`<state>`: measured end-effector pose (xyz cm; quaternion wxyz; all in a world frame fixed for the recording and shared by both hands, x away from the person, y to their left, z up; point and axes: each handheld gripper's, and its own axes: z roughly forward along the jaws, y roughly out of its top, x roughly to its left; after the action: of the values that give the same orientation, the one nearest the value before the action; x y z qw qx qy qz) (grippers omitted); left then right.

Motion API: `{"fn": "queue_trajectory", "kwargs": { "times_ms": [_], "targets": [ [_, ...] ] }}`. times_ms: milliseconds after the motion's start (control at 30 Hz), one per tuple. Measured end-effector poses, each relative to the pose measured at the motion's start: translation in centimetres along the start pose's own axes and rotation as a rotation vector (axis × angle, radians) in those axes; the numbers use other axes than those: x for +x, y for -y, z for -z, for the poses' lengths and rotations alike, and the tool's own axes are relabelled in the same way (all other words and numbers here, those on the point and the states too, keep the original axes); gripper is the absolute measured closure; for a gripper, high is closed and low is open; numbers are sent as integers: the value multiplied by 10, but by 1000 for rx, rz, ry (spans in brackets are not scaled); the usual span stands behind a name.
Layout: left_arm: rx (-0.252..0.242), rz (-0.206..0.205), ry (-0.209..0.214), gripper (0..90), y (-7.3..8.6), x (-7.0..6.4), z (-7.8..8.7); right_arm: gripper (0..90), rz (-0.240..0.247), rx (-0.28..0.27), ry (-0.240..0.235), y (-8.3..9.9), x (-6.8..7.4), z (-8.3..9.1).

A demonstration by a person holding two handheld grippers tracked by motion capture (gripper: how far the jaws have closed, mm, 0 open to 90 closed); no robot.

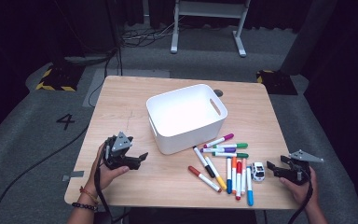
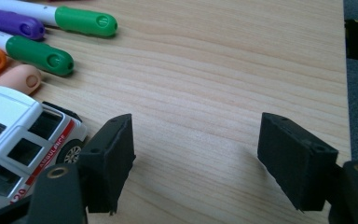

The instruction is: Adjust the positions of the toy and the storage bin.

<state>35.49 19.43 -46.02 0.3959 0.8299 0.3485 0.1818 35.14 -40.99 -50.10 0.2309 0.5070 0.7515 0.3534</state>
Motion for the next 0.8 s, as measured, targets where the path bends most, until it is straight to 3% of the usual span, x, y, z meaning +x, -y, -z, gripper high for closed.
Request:
{"fn": "queue_trajectory", "kwargs": {
  "times_ms": [33,100,200,267,300,367,400,467,633,667,733,800],
  "targets": [
    [33,-10,-10,164,4,-1,-6,277,13,-7,10,-1,0,3],
    [95,-9,18,164,14,-2,-20,287,22,-33,19,-4,1,9],
    [117,2,45,164,18,-2,-26,295,22,-63,7,-6,2,16],
    [138,2,39,163,20,-3,-30,309,30,-86,-6,-10,6,23],
    [151,6,40,164,21,-4,-31,322,48,-114,-39,-14,12,32],
    [155,3,48,163,23,-4,-32,325,65,-126,-49,-16,14,35],
    [157,20,49,163,25,-4,-33,328,76,-138,-80,-20,23,39],
    [167,31,60,163,26,-4,-34,329,83,-144,-94,-22,27,41],
    [156,47,62,162,28,-3,-34,347,166,-147,-172,-30,57,45],
    [150,36,45,153,29,-4,-34,354,192,-143,-214,-33,73,44],
    [153,31,45,151,29,-4,-34,366,214,-141,-234,-34,80,43],
    [158,31,45,150,29,-4,-33,396,263,-131,-301,-37,105,38]
  ]
}}
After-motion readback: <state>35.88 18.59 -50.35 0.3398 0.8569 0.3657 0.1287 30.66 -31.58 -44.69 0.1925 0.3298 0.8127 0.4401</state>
